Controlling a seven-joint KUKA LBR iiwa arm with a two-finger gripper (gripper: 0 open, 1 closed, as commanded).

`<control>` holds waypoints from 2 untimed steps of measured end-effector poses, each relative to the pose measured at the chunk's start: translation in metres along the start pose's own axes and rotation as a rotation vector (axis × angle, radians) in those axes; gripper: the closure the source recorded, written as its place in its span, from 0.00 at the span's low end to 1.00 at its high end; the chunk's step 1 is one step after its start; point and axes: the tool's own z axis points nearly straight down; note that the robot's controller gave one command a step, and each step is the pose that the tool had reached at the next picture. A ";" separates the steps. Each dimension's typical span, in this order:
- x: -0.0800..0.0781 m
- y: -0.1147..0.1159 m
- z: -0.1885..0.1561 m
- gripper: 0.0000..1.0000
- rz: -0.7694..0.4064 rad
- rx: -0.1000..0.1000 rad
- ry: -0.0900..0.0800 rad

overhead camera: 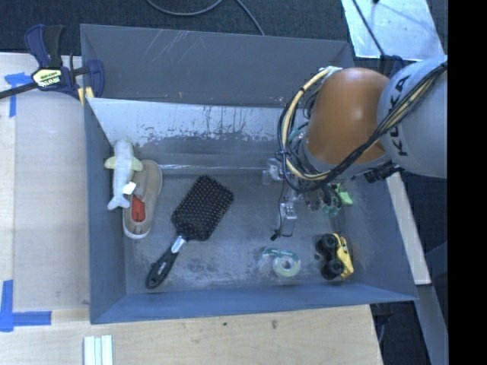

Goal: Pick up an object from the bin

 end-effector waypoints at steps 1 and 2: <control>0.000 0.000 0.000 0.00 0.000 0.000 0.000; -0.016 0.059 0.068 1.00 -0.018 -0.001 -0.004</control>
Offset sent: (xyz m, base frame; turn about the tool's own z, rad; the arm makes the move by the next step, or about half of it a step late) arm 0.0150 0.0585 -0.0685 -0.0172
